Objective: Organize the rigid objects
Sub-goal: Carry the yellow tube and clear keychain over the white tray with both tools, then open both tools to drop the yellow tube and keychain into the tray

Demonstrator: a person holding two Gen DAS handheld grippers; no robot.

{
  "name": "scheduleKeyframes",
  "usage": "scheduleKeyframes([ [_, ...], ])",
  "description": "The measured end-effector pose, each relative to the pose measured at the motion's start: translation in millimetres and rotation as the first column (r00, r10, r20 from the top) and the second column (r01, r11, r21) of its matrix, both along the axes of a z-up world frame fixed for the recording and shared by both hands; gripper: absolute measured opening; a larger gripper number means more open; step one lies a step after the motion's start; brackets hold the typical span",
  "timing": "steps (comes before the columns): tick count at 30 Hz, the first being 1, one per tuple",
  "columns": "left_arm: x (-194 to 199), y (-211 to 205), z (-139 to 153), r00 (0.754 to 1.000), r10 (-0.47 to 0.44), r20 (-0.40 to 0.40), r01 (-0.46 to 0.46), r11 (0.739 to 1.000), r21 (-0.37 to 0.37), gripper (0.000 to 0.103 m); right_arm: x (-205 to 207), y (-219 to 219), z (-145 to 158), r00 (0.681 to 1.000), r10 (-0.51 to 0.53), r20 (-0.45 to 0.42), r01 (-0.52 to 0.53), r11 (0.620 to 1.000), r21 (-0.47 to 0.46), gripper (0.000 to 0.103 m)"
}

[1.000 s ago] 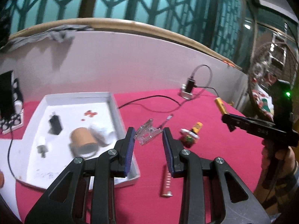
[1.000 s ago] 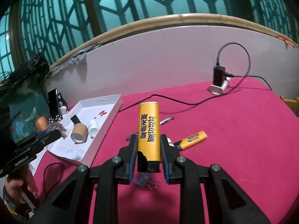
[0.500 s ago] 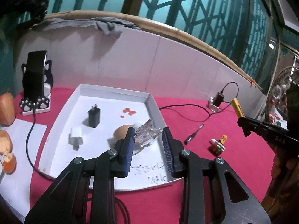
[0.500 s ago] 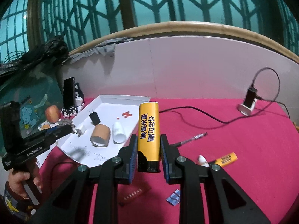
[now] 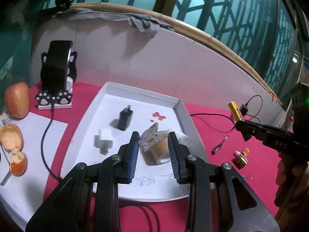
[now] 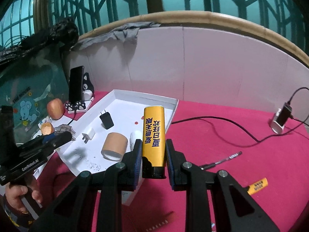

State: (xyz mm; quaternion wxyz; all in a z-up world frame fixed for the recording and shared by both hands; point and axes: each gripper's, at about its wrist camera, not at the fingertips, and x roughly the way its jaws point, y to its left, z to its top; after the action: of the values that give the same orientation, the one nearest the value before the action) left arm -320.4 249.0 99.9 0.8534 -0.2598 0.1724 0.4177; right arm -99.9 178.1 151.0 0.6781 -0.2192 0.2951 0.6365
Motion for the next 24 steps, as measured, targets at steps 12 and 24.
scheduleKeyframes([
  [12, -23, 67, -14, 0.995, 0.098, -0.007, -0.098, 0.991, -0.095, 0.029, -16, 74, -32, 0.998, 0.049, 0.034, -0.045, 0.991, -0.128, 0.023],
  [24, 4, 78, -33, 0.994, 0.075, -0.076, -0.084, 0.988, -0.128, 0.029, -22, 134, -70, 0.998, 0.014, 0.064, 0.001, 0.973, -0.230, 0.023],
])
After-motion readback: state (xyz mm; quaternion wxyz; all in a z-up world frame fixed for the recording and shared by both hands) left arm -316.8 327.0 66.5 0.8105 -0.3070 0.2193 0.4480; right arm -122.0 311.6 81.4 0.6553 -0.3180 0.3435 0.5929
